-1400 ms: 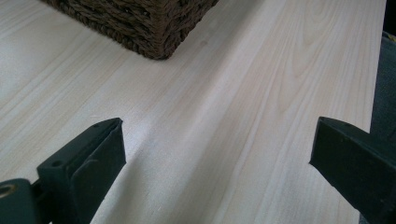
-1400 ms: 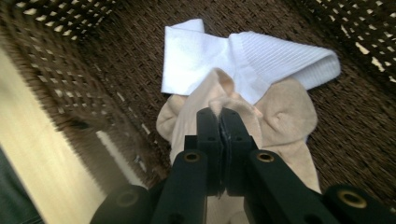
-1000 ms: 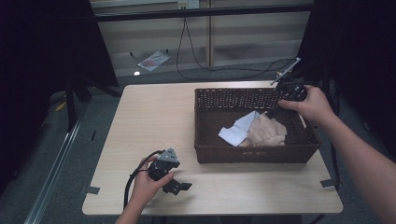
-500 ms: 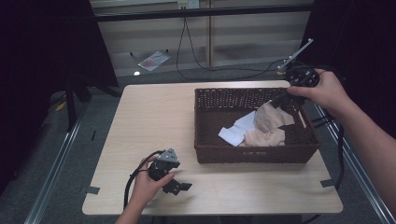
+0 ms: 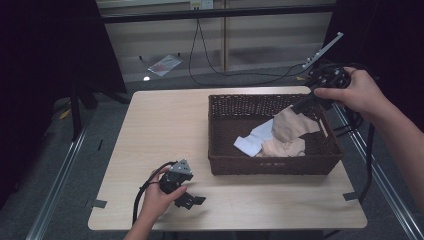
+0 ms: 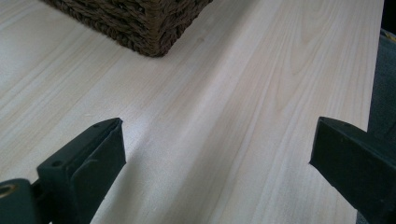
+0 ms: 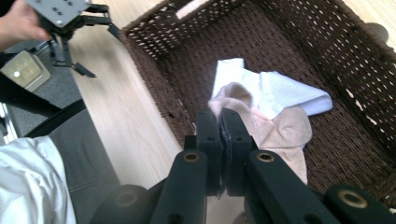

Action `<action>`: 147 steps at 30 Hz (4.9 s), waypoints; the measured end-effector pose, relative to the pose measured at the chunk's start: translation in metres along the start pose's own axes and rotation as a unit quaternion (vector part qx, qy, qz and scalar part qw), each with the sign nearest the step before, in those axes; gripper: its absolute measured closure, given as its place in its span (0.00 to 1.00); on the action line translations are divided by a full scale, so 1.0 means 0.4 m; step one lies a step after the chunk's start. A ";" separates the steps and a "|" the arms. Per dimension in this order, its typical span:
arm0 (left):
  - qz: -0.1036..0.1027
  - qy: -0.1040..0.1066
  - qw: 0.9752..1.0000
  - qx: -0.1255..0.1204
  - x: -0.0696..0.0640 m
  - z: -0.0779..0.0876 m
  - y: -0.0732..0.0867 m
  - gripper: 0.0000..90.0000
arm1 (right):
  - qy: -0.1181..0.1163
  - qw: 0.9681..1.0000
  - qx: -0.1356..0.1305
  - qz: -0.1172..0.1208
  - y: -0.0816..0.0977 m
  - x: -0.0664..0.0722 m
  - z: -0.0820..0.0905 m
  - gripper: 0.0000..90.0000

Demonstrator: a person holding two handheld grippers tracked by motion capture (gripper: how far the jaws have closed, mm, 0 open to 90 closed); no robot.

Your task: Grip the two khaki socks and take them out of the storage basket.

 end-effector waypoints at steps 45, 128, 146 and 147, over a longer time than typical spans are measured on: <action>-0.001 0.000 1.000 -0.003 -0.003 -0.004 0.000 0.03 | -0.083 0.995 0.000 0.047 0.088 0.109 0.026 0.98; 0.003 0.003 1.000 0.000 -0.001 0.001 0.004 0.03 | 0.042 0.997 0.060 -0.024 0.240 -0.087 -0.372 0.12; -0.002 0.003 1.000 0.004 0.001 0.001 0.005 0.03 | 0.034 0.996 0.072 -0.035 0.257 -0.108 -0.404 0.18; -0.002 0.003 1.000 0.004 0.001 0.001 0.005 0.03 | 0.035 0.996 0.073 -0.032 0.258 -0.111 -0.406 0.18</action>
Point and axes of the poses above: each handheld gripper's, and its own axes: z roughly backward along the jaws, y roughly out of its underside, x roughly to its left, the point moved 9 cm from there along -z, roughly forward along the jaws, and after that the axes turned 12 degrees about -x, right-handed, at the moved point
